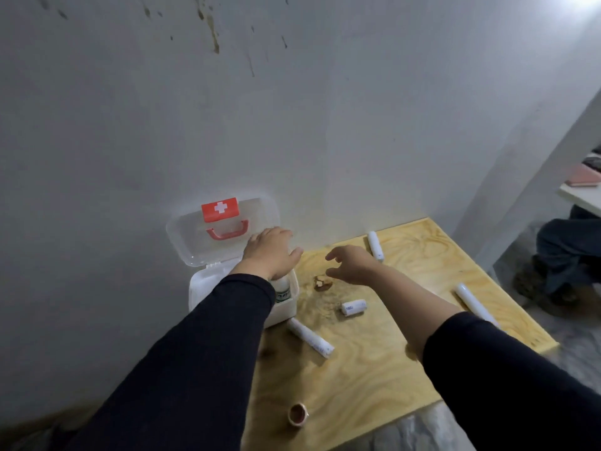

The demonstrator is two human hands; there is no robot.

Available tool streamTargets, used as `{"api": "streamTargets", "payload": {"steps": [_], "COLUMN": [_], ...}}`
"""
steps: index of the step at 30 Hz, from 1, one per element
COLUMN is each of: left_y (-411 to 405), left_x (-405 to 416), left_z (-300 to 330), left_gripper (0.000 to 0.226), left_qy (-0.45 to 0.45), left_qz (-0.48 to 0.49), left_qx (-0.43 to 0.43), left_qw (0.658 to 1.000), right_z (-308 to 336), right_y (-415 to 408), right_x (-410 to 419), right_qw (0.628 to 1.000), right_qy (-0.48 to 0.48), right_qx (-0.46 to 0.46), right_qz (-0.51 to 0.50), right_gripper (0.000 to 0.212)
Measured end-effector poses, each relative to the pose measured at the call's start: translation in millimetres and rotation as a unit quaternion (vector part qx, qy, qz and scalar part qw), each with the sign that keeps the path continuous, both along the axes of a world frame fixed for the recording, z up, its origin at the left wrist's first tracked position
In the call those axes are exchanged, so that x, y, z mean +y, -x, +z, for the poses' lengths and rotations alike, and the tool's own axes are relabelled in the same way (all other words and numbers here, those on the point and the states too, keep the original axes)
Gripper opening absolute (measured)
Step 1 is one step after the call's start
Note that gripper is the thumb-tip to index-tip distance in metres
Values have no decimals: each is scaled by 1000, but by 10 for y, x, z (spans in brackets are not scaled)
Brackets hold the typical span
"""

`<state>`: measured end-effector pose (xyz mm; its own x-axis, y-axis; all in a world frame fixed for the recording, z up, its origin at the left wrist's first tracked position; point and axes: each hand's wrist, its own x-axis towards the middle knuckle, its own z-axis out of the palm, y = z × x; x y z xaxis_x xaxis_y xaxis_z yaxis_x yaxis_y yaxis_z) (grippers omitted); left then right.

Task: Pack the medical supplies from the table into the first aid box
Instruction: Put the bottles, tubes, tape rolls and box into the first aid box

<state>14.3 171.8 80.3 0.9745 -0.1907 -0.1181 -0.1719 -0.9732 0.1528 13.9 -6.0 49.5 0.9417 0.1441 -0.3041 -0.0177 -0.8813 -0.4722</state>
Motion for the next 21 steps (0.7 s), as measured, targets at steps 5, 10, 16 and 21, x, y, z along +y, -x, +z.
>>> {"api": "streamTargets", "payload": {"steps": [5, 10, 16, 21], "left_y": [-126, -218, -311, -435], "left_x": [-756, -1365, -1807, -1982], "left_z": [-122, -381, -675, -839], "left_gripper": [55, 57, 52, 52], "left_qy": [-2, 28, 45, 41], "left_qz": [-67, -55, -57, -44], "left_qx": [71, 142, 179, 192], "left_qw": [995, 988, 981, 980], "right_z": [31, -192, -728, -967], "right_y": [26, 45, 277, 173], "right_x": [-810, -1671, -2347, -2480], "right_qw": [996, 985, 967, 973], "right_qy": [31, 59, 115, 107], "right_qx": [9, 9, 36, 10], "right_qz": [-83, -159, -225, -206], "right_gripper": [45, 39, 38, 34]}}
